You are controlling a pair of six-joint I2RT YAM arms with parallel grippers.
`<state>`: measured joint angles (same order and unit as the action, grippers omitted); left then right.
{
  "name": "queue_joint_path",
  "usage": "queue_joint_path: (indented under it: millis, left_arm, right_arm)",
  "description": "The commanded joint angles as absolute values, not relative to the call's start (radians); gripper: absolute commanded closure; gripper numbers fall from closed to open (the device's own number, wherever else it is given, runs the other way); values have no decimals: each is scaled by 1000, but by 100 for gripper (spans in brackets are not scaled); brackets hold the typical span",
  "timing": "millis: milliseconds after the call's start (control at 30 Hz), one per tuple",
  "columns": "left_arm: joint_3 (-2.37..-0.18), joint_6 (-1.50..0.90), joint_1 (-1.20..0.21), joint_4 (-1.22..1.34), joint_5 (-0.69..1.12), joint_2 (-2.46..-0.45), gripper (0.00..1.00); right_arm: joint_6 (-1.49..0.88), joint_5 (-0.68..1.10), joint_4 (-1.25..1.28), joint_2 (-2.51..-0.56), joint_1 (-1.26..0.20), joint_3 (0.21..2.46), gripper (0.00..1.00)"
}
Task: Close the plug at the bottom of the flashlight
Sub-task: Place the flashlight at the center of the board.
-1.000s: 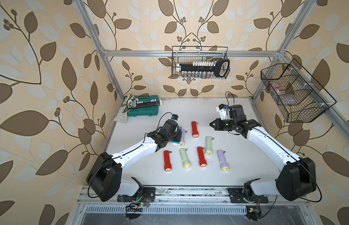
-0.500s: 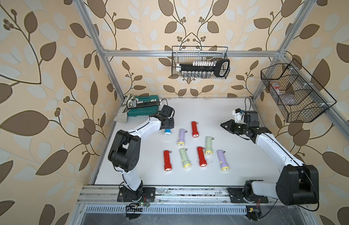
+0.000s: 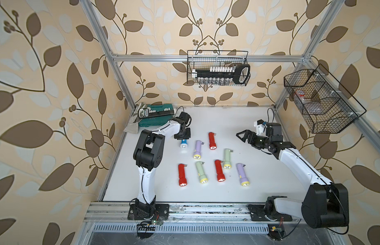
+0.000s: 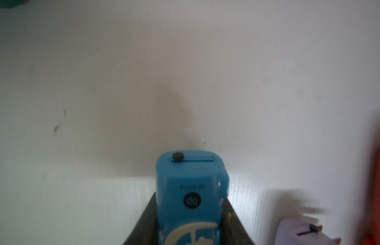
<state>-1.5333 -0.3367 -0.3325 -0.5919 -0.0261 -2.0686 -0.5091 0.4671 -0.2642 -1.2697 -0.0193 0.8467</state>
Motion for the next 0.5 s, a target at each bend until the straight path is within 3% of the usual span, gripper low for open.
queue_joint_path:
  millis: [0, 200, 400, 467]
  left_arm:
    - [-1597, -311, -324, -669, -31, -2105, 77]
    - [-1619, -302, -322, -687, -36, -2129, 63]
    - [-1631, -310, -321, -695, -33, -2148, 47]
    - [-1632, -304, -320, -703, -26, -2142, 35]
  right_arm:
    - [-527, 461, -242, -1254, -21, 837, 2]
    - [-525, 377, -185, -1226, -62, 793, 2]
    - [-480, 440, -318, -1281, -73, 882, 2]
    - [-485, 441, -319, -1289, -89, 884, 2]
